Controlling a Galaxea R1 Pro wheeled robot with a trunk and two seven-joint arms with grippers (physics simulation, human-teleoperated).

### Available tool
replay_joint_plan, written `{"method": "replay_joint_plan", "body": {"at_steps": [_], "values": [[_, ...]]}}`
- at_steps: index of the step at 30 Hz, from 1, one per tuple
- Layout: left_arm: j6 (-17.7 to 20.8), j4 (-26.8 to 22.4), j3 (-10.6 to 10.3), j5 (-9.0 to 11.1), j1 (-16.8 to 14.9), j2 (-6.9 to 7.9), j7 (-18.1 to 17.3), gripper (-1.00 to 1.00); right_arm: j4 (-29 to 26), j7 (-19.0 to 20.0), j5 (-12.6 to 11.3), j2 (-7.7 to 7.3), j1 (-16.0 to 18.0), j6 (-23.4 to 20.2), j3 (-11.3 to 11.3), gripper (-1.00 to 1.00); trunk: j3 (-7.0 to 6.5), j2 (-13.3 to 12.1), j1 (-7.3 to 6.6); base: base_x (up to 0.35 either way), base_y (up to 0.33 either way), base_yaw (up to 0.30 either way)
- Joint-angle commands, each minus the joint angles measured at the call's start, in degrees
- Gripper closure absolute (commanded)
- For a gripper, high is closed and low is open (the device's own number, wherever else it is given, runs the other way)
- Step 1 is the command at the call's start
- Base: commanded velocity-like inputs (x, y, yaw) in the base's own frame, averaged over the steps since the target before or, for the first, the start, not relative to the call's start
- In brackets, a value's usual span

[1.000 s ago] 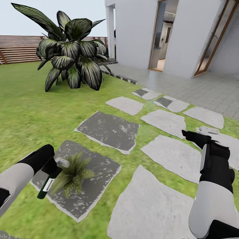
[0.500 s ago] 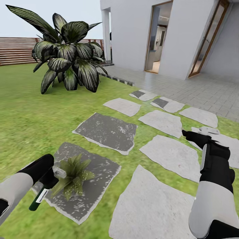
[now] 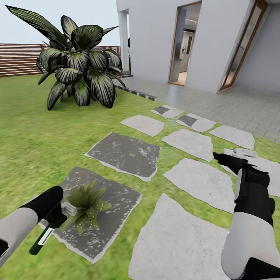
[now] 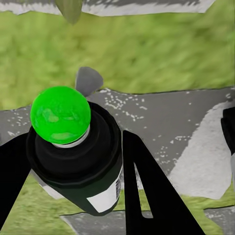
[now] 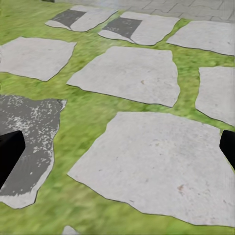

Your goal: Pick up the pesticide atomizer in the garden and spray insectifuge to fully cover both potted plants in the garden.

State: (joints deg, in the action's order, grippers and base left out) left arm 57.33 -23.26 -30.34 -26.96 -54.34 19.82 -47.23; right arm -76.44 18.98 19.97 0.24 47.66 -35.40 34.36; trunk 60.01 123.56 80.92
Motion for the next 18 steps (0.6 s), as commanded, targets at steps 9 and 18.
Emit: {"method": "replay_joint_plan", "body": {"at_steps": [9,18], "values": [[0.1,-0.2,-0.2,-0.6,-0.1,0.02,-0.6,1.00,-0.1,0.5,0.6,0.03,0.1,-0.2,0.1,-1.00,0.05,0.0,-0.01,0.000,0.291,-0.160],[0.0,-0.2,-0.3,-0.6,-0.1,0.07,-0.6,1.00,0.0,0.5,0.6,0.03,0.1,-0.2,0.1,-1.00,0.05,0.0,-0.01,0.000,0.272,-0.248]]}}
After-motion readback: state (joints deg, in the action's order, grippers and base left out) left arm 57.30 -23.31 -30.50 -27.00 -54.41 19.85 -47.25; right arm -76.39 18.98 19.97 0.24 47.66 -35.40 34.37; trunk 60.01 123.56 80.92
